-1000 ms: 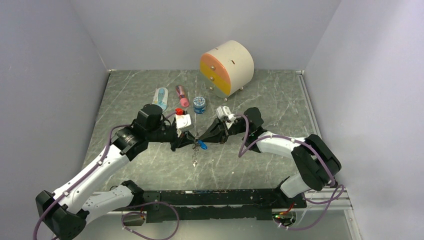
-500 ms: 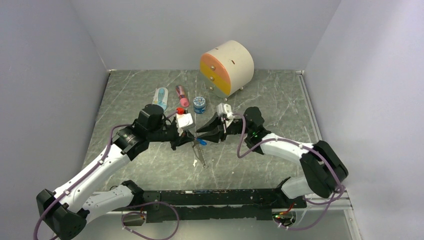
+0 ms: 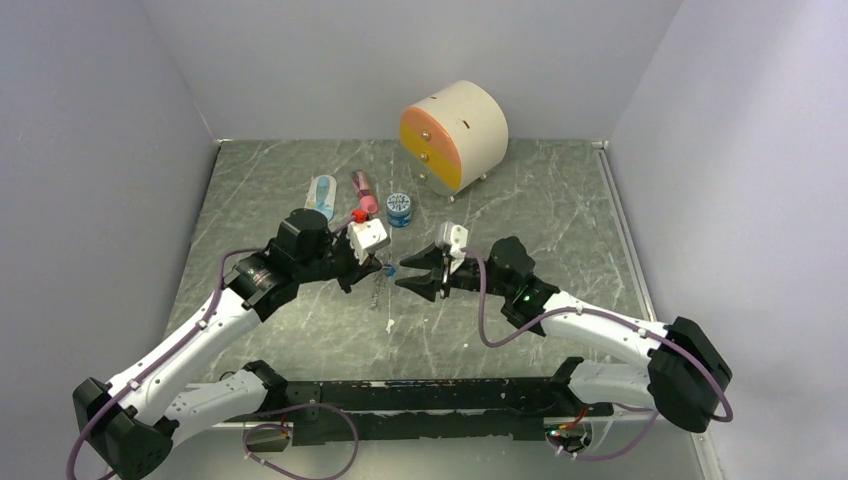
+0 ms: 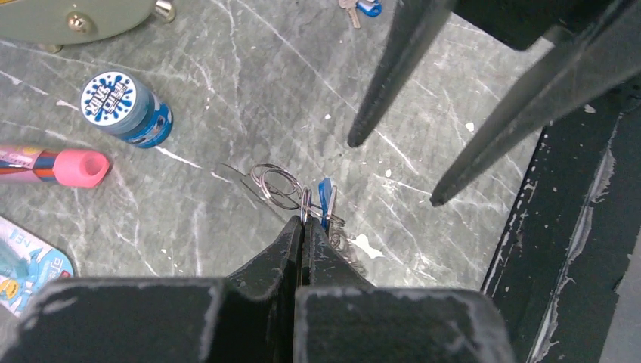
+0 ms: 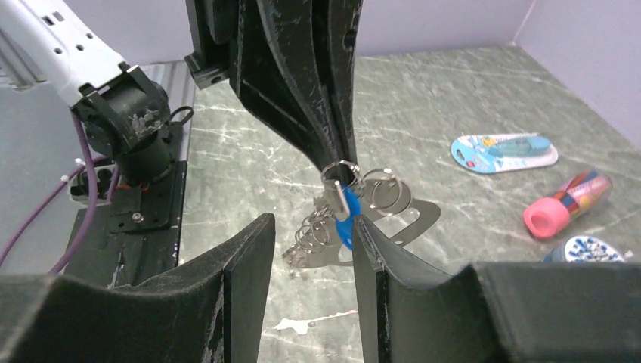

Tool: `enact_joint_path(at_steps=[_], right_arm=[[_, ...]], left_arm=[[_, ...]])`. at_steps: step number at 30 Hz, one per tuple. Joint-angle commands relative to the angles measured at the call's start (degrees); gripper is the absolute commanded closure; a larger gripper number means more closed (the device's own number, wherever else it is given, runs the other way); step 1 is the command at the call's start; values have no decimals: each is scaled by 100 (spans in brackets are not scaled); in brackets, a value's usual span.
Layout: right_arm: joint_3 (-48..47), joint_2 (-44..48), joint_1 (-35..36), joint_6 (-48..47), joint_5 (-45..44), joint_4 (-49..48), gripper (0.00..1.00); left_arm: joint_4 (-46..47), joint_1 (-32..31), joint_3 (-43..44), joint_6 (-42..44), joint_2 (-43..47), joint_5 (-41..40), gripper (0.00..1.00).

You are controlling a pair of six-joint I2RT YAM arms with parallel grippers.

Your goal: Remove the keys from the keyring

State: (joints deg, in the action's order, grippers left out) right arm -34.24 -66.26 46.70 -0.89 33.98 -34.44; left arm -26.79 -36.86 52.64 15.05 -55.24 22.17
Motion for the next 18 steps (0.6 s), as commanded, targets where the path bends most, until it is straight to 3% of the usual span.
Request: enact_joint_path(at_steps=[1,9,18], right_arm=[[212,16,309,264,-1020,-438,55],[3,-541,966,12,-2062,-1130,54],[-51,-868,1132,-227,-2640,-1556,54]], left_arm=[[413,-85,-77,-151,154,-362,97],[562,-317,-240,-82,272,-900,97],[618,-488,-320,-7,296,-1290,97]])
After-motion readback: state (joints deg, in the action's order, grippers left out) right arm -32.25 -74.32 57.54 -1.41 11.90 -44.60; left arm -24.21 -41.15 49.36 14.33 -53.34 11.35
